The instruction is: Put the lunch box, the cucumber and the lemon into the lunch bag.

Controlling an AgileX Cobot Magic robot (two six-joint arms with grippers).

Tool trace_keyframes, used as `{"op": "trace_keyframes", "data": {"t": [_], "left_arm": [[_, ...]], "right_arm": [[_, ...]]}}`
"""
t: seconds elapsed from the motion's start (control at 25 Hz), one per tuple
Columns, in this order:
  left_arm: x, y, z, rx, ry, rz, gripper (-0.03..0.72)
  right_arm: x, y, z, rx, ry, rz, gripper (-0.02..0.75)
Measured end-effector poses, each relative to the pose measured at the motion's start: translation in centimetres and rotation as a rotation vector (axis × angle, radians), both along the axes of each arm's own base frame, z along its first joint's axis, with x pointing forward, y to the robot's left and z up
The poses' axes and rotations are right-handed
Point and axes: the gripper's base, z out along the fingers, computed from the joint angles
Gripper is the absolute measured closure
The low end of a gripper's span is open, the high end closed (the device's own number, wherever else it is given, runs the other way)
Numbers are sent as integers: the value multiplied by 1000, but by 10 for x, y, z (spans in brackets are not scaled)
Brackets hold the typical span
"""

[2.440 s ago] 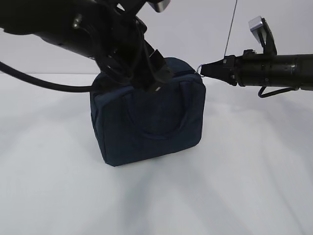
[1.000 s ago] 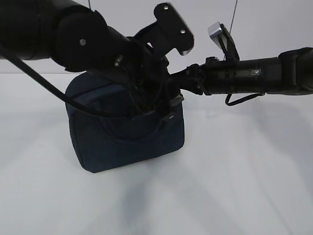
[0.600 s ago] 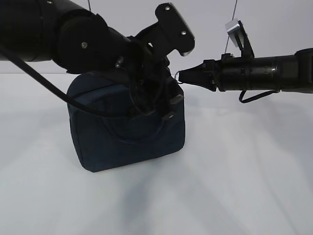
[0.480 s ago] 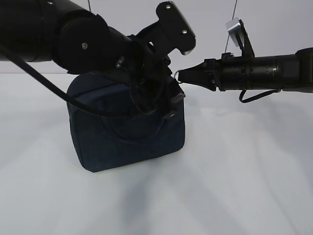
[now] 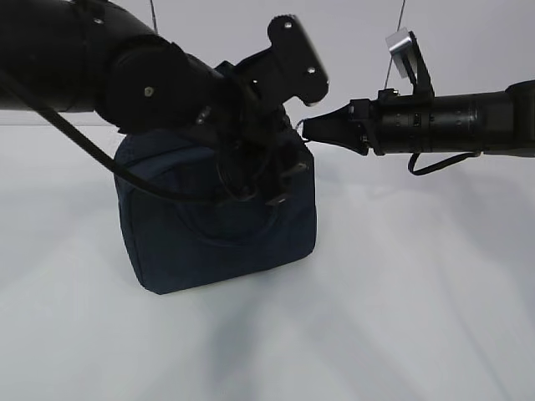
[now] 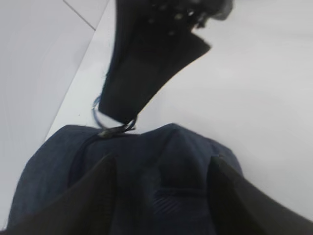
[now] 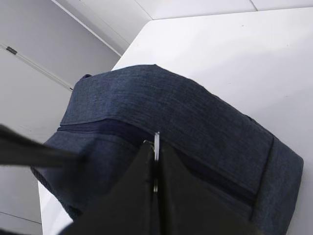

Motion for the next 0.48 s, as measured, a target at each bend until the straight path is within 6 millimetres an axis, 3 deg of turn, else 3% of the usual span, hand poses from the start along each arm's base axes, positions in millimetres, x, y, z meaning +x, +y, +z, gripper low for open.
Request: {"op": "trace_keyframes", "data": {"t": [0.16,0.36,0.48], "left_arm": [[8,8,0,6,0,26,300],[9,10,-2,13,7,33,423],[9,10,-2,13,7,33,452]], "right_arm": [[0,0,0,-1,0,3,717],[0,0,0,0,-1,4,717],[0,0,0,1,-1,5,717]]}}
